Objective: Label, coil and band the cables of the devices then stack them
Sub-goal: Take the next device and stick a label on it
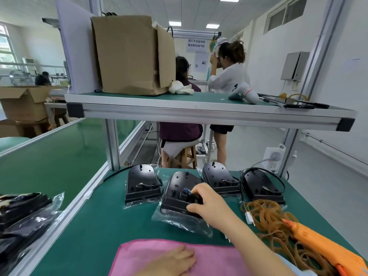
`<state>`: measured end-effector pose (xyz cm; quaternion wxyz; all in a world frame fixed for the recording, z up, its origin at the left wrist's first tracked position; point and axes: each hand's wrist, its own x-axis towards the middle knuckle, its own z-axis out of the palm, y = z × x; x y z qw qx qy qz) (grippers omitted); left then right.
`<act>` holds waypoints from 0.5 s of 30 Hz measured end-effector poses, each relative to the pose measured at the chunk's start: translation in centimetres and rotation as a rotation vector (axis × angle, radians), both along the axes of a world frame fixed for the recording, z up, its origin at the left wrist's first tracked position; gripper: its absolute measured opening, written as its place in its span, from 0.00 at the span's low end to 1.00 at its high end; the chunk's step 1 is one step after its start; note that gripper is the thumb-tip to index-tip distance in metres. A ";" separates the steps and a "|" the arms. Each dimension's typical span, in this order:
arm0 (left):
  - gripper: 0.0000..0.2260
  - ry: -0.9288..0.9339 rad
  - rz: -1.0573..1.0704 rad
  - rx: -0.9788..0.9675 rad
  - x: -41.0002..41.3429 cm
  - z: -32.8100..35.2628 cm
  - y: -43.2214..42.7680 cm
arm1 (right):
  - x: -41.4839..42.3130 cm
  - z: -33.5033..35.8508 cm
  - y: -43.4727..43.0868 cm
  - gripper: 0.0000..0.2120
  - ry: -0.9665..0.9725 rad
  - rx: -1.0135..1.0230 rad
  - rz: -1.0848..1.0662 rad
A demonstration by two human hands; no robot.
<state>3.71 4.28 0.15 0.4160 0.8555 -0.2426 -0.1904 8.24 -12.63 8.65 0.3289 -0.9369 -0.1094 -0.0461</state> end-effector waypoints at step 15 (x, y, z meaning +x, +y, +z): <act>0.19 -0.215 0.412 -0.084 -2.0 1.4 3.6 | -16.0 -4.2 0.3 0.18 -0.054 -0.136 0.147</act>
